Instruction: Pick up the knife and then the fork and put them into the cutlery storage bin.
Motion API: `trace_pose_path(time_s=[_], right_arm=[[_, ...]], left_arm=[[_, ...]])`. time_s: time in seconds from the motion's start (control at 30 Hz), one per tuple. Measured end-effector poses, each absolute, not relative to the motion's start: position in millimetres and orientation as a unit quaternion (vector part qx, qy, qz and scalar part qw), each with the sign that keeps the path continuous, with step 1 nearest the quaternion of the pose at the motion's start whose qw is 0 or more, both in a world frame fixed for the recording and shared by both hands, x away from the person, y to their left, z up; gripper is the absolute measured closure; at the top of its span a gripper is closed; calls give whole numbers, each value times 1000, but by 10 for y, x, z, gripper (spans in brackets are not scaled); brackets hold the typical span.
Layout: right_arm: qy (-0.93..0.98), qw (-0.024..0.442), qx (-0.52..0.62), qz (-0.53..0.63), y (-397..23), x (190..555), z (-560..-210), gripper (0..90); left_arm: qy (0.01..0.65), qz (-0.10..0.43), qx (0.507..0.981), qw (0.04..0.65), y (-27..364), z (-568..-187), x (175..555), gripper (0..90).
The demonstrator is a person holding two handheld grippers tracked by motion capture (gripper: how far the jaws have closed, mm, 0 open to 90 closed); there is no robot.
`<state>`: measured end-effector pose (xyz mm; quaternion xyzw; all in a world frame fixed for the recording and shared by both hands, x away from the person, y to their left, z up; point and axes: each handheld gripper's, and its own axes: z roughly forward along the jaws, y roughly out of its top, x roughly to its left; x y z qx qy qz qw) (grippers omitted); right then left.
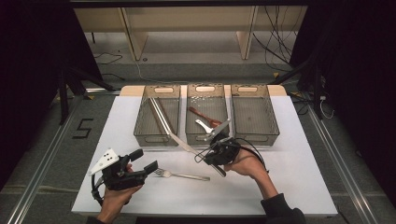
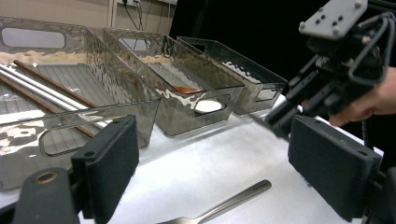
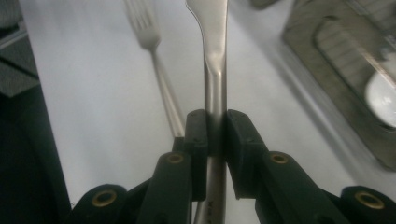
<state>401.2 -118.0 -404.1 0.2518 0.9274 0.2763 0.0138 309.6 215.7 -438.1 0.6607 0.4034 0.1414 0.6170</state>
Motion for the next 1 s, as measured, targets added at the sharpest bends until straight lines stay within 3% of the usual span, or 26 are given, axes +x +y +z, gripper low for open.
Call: trace_pose_path(time_s=[1.0], right_arm=[[831,58,426,354,-2241,4760,-3639,800]], left_arm=[[403,140,663,616,2159,-4383,3097,160]])
